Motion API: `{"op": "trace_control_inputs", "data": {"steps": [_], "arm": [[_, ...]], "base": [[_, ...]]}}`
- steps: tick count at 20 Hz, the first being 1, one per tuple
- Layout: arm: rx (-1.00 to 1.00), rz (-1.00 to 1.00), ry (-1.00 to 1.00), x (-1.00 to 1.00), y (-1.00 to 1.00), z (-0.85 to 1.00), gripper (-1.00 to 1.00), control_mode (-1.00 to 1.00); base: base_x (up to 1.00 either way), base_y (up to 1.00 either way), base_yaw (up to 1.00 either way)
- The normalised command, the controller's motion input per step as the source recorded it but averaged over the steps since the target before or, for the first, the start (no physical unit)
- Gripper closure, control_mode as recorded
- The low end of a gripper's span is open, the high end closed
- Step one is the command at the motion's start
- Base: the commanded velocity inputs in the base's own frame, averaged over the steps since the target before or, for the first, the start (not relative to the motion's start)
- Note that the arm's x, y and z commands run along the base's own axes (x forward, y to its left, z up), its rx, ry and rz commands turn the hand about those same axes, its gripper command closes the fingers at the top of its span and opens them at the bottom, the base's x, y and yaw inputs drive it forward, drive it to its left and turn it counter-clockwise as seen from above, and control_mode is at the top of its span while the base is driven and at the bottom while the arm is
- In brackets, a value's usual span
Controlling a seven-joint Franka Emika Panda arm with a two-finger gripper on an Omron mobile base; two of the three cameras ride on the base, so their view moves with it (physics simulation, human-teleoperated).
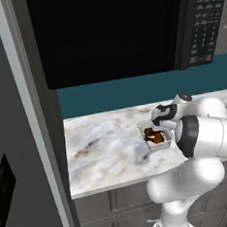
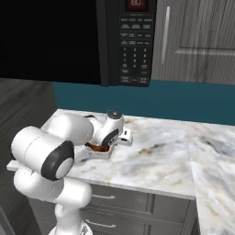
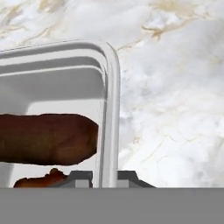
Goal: Place the tupperware on the second highest shelf of the fridge. Make space for the tupperware among the existing items by rearranging them on the shelves if needed. Close the fridge door when finished.
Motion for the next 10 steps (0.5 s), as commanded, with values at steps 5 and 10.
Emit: {"op": "trace_control_inputs", "data": {"steps": [5, 10], "arm": [[0.00, -0.10, -0.09, -0.80, 0.00, 0.90, 1.00, -1.00], [0.03, -0.20, -0.08, -0.68, 0.10, 0.99, 1.00, -1.00]], "base": [[0.00, 0.00, 0.00], [0.00, 0.00, 0.00]]}}
